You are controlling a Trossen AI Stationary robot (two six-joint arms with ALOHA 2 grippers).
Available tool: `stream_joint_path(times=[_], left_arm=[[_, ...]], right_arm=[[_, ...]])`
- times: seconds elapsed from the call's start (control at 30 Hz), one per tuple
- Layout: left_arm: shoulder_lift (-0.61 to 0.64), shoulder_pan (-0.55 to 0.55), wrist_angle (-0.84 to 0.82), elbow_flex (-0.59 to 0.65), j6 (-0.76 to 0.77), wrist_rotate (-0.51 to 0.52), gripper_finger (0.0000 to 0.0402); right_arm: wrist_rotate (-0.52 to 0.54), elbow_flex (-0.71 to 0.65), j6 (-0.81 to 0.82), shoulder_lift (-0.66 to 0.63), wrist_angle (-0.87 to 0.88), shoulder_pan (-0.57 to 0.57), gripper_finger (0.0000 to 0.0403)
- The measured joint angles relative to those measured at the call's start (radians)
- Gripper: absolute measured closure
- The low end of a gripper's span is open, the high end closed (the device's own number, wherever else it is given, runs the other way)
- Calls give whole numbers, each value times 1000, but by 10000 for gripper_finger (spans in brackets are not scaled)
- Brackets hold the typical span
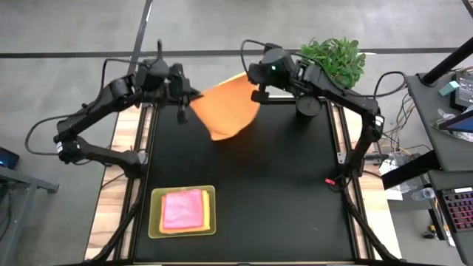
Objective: Fold microfiber towels
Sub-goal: Fold the orange microfiber towel
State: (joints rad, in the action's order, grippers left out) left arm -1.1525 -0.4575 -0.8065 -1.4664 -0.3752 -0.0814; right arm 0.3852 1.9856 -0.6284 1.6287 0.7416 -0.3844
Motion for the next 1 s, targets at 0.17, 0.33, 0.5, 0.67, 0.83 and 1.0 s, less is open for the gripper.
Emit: stream_joint_path(times=[0.17, 0.33, 0.5, 0.67, 0.83, 1.0], left_arm=[[-51, -81, -22, -90, -52, 1, 402], [-70, -76, -73, -106, -62, -31, 402], [-56, -16, -133, -32, -26, -104, 402], [-38, 107, -130, 101, 34, -104, 402], [-38, 257, -2, 252, 137, -103, 402], [-41, 382, 133, 373, 232, -102, 402]], right_arm=[[-3, 102, 37, 32, 169, -23, 394], [-169, 135, 139, 7, 347, -13, 394], [-342, 106, 249, -29, 436, 23, 394], [-412, 26, 352, -37, 511, 103, 394], [-442, -111, 453, -39, 511, 217, 394], [-478, -278, 560, -39, 470, 326, 394]])
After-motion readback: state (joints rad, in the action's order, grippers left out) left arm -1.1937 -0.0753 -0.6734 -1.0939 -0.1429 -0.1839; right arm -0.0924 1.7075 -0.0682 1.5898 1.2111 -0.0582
